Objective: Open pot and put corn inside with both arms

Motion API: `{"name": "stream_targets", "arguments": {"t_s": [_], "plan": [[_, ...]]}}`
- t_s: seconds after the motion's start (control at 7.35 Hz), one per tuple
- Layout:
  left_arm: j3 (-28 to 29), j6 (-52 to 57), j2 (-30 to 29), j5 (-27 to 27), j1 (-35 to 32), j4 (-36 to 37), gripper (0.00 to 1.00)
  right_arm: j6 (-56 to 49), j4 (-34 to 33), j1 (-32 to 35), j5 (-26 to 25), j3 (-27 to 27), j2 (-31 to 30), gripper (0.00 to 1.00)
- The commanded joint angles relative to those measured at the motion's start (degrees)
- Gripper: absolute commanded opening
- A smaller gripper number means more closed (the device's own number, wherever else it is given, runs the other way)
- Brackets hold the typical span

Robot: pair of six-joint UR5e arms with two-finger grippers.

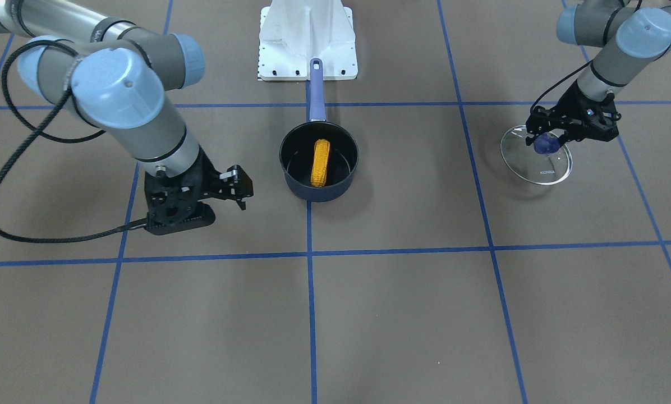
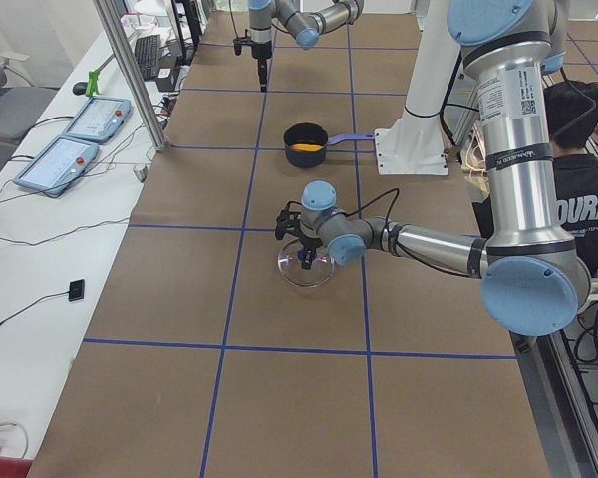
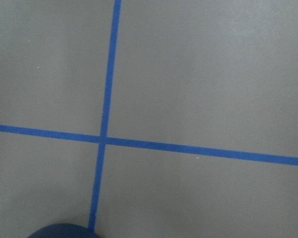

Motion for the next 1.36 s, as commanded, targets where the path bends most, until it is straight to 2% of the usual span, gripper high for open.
{"name": "stream_targets", "arguments": {"t_s": [0.0,0.14,0.95,1.22], "plan": [[1.29,1.81,-0.47,-0.03,-0.45,0.22,0.42,-5.77,-0.08,5.14,5.18,0.13,-2.72,1.00],[1.90,2.34,-0.57,0.06,-0.54,0.13,0.43,-7.44,-0.08,6.38,6.59,0.13,-3.60,1.00],[3.58,2.34,-1.88,0.15,-0.28,0.39,0.43,-8.86,-0.08,6.92,6.43,0.13,-4.40,1.00],[4.01,2.34,-2.23,0.15,-0.28,0.39,0.49,-8.86,-0.08,6.92,6.43,0.13,-4.40,1.00]]}}
